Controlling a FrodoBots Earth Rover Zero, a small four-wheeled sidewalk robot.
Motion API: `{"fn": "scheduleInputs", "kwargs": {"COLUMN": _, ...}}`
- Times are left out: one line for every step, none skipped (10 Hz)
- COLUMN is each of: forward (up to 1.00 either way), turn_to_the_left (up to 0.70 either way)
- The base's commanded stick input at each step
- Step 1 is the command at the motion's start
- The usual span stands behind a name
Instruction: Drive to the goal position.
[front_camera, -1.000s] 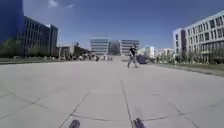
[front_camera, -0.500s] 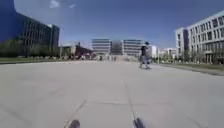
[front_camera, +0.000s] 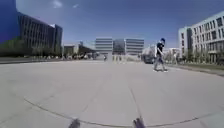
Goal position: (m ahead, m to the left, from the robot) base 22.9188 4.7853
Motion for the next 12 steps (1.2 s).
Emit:
{"fn": "scheduleInputs", "kwargs": {"forward": 1.00, "turn_to_the_left": 0.00}}
{"fn": "scheduleInputs", "kwargs": {"forward": 1.00, "turn_to_the_left": 0.00}}
{"fn": "scheduleInputs", "kwargs": {"forward": 1.00, "turn_to_the_left": 0.00}}
{"fn": "scheduleInputs", "kwargs": {"forward": 0.00, "turn_to_the_left": 0.00}}
{"fn": "scheduleInputs", "kwargs": {"forward": 0.26, "turn_to_the_left": 0.00}}
{"fn": "scheduleInputs", "kwargs": {"forward": 1.00, "turn_to_the_left": 0.00}}
{"fn": "scheduleInputs", "kwargs": {"forward": 1.00, "turn_to_the_left": 0.00}}
{"fn": "scheduleInputs", "kwargs": {"forward": 1.00, "turn_to_the_left": 0.00}}
{"fn": "scheduleInputs", "kwargs": {"forward": 1.00, "turn_to_the_left": -0.18}}
{"fn": "scheduleInputs", "kwargs": {"forward": 1.00, "turn_to_the_left": -0.40}}
{"fn": "scheduleInputs", "kwargs": {"forward": 1.00, "turn_to_the_left": -0.40}}
{"fn": "scheduleInputs", "kwargs": {"forward": 1.00, "turn_to_the_left": -0.40}}
